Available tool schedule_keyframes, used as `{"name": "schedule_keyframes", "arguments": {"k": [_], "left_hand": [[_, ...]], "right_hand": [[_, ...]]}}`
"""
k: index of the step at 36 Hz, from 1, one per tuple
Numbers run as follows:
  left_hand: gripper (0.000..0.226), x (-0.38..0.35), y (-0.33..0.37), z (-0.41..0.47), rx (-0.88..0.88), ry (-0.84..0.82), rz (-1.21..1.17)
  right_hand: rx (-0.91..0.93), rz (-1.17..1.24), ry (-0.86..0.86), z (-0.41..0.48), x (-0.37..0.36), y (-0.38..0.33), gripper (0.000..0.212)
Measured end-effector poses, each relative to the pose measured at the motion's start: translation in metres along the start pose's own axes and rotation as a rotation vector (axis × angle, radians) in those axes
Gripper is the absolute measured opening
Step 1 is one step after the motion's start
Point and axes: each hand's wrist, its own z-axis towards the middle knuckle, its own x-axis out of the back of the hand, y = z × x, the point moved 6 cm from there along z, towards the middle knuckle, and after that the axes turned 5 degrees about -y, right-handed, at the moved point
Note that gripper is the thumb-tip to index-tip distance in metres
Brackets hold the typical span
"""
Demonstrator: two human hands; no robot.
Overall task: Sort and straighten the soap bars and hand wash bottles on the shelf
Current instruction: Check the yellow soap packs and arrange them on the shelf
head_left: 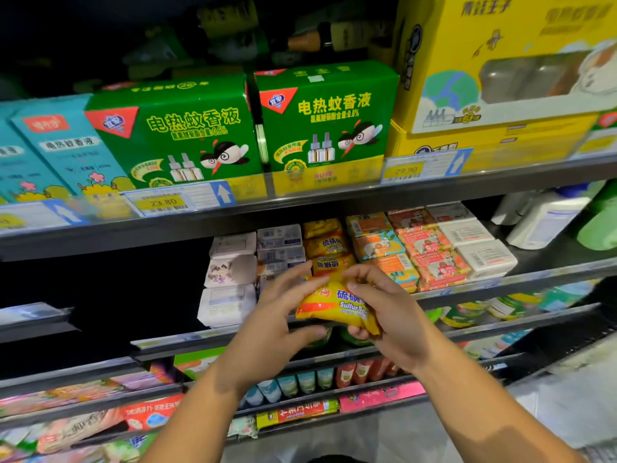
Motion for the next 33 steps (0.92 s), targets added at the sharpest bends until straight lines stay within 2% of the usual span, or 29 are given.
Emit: {"name": "schedule_keyframes", "arguments": {"k": [3,6,7,9,10,12,13,17,20,22,25,26,27,29,33], "left_hand": [[0.048,0.005,0.001,-0.001,-0.083,0.147,-0.002],[0.024,0.012,0.007,-0.005,-0.102,0.252,0.004],[0.019,0.014,0.008,-0.006,-0.057,0.293,-0.052],[0.017,0.013,0.005,-0.008,0.067,0.328,-0.338],[0.018,0.010,0.003,-0.008,0.120,0.321,-0.475],[0.020,0.004,0.001,-0.006,0.186,0.287,-0.591],[0.022,0.003,0.001,-0.006,0.195,0.267,-0.605],[0.033,0.002,0.002,-0.003,0.203,0.270,-0.641],[0.049,0.001,-0.003,-0.003,0.262,0.282,-0.757],[0.060,-0.003,-0.005,-0.006,0.244,0.199,-0.829],[0.095,-0.003,-0.007,-0.012,0.112,0.006,-0.666],[0.099,-0.001,-0.007,-0.012,0.075,-0.044,-0.567],[0.094,0.002,-0.006,-0.012,0.040,-0.062,-0.450],[0.069,0.011,-0.003,-0.007,-0.020,0.004,-0.250],[0.033,0.025,-0.003,-0.006,-0.043,0.214,-0.206]], "right_hand": [[-0.047,0.055,-0.083,-0.005,-0.010,0.002,0.017],[-0.032,0.063,-0.121,-0.010,-0.013,0.004,0.042],[-0.012,0.024,-0.121,-0.010,-0.011,0.004,0.049],[0.047,-0.088,-0.110,-0.011,-0.008,0.001,0.064],[0.076,-0.115,-0.105,-0.010,-0.006,-0.002,0.077],[0.119,-0.125,-0.116,-0.010,-0.004,-0.010,0.098],[0.132,-0.158,-0.129,-0.009,-0.005,-0.014,0.095],[0.137,-0.463,-0.102,-0.007,-0.010,-0.027,0.045],[0.126,-0.369,-0.068,-0.005,-0.010,-0.025,0.033],[0.143,-0.251,-0.016,-0.004,-0.008,-0.023,0.027],[0.106,-0.035,-0.014,-0.009,-0.007,-0.019,0.016],[0.073,0.006,-0.034,-0.011,-0.008,-0.018,0.013],[0.039,0.042,-0.058,-0.013,-0.009,-0.016,0.012],[-0.009,0.116,-0.093,-0.015,-0.012,-0.011,0.018],[-0.028,0.170,-0.170,-0.016,-0.022,-0.007,0.056]]}}
